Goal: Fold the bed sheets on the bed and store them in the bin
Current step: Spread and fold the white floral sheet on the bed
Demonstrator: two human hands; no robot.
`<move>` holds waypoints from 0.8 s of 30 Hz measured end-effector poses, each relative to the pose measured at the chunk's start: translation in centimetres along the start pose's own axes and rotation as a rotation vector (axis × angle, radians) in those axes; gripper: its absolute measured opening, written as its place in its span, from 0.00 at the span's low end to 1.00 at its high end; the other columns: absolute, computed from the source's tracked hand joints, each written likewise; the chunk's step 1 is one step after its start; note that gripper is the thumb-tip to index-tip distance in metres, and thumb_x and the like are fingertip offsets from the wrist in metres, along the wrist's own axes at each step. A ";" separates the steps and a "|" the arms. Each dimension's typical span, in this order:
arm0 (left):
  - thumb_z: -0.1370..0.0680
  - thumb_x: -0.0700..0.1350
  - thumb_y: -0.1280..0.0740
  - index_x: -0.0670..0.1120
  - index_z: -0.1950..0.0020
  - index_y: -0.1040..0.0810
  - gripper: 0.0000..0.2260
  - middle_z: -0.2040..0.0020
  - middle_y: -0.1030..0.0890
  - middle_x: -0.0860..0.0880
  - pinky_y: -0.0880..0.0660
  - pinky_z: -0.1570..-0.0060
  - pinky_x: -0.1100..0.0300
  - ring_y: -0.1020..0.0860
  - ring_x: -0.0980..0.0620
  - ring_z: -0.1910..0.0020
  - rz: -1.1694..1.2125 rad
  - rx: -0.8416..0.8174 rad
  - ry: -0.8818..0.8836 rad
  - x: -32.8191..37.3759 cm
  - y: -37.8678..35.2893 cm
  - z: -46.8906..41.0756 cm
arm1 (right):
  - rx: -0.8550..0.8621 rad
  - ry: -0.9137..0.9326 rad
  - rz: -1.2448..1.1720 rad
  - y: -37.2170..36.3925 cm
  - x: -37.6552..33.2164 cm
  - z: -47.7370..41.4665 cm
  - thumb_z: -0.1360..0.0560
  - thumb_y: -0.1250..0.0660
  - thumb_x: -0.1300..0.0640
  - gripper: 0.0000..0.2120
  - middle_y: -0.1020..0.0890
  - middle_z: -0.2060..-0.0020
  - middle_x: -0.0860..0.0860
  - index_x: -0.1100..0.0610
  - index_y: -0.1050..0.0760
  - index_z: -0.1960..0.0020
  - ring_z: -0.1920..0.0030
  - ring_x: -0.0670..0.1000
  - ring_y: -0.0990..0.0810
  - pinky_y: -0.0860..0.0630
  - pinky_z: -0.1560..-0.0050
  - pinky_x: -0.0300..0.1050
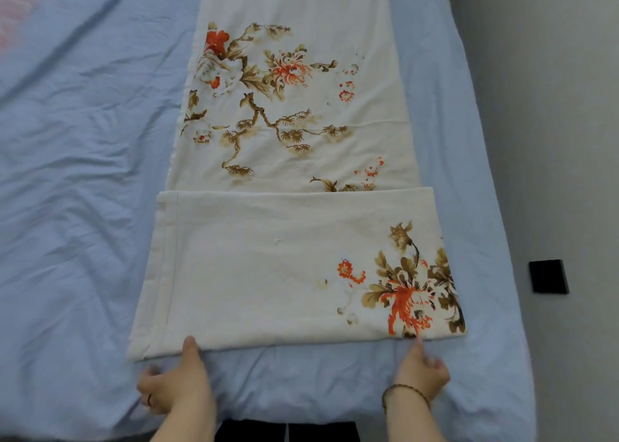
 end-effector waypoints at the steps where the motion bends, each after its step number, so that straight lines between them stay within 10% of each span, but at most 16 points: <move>1: 0.27 0.47 0.30 0.36 0.37 0.33 0.24 0.32 0.34 0.34 0.37 0.34 0.49 0.32 0.37 0.36 0.044 -0.032 0.097 -1.2 -0.3 0.6 | -0.069 -0.056 -0.034 -1.0 0.8 0.9 0.24 0.37 0.57 0.18 0.22 0.54 0.62 0.70 0.29 0.42 0.55 0.60 0.23 0.28 0.44 0.52; 5: 0.22 0.46 0.36 0.38 0.55 0.29 0.11 0.53 0.24 0.40 0.23 0.66 0.65 0.27 0.49 0.62 0.390 -0.388 0.285 -2.3 -5.8 3.7 | -0.343 -0.183 -0.267 -4.8 1.9 2.7 0.22 0.40 0.55 0.15 0.23 0.61 0.57 0.66 0.27 0.43 0.61 0.53 0.25 0.27 0.47 0.49; 9: 0.21 0.45 0.38 0.41 0.35 0.30 0.16 0.43 0.26 0.45 0.30 0.44 0.59 0.26 0.50 0.46 0.601 -0.662 0.365 -1.7 -10.4 7.7 | -0.628 -0.261 -0.397 -7.8 1.2 4.0 0.22 0.41 0.55 0.11 0.23 0.58 0.53 0.59 0.30 0.42 0.58 0.50 0.24 0.24 0.51 0.46; 12: 0.21 0.43 0.38 0.42 0.42 0.26 0.09 0.48 0.23 0.45 0.29 0.45 0.55 0.24 0.50 0.58 0.622 -0.701 0.391 -1.0 -11.4 8.0 | -0.699 -0.319 -0.334 -8.9 1.4 5.1 0.22 0.40 0.58 0.04 0.24 0.61 0.53 0.56 0.28 0.55 0.67 0.49 0.26 0.27 0.78 0.32; 15: 0.21 0.39 0.39 0.43 0.51 0.26 0.03 0.54 0.23 0.47 0.22 0.58 0.56 0.25 0.51 0.60 0.620 -0.695 0.344 -0.4 -10.8 7.3 | -0.682 -0.296 -0.265 -8.9 0.9 5.4 0.22 0.39 0.61 0.07 0.26 0.67 0.52 0.56 0.29 0.59 0.83 0.43 0.33 0.39 0.83 0.29; 20: 0.20 0.41 0.41 0.48 0.57 0.28 0.07 0.66 0.19 0.51 0.24 0.76 0.64 0.25 0.53 0.61 0.621 -0.720 0.140 2.7 -8.2 8.3 | -0.674 0.008 -0.062 -6.1 -1.8 5.0 0.21 0.41 0.58 0.13 0.27 0.74 0.51 0.58 0.30 0.64 0.80 0.46 0.31 0.35 0.79 0.34; 24: 0.19 0.45 0.43 0.48 0.45 0.30 0.05 0.57 0.23 0.51 0.23 0.71 0.64 0.25 0.53 0.60 0.661 -0.680 -0.032 4.9 -5.4 9.1 | -0.646 0.283 0.014 -3.8 -6.1 7.1 0.22 0.41 0.57 0.09 0.24 0.56 0.52 0.62 0.28 0.47 0.56 0.53 0.25 0.25 0.53 0.45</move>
Point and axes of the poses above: each hand's wrist, its own z-axis away from the middle knuckle, its own y-axis out of the back of the hand, x = y × z, the point moved 10 cm from there along -z, towards the middle knuckle
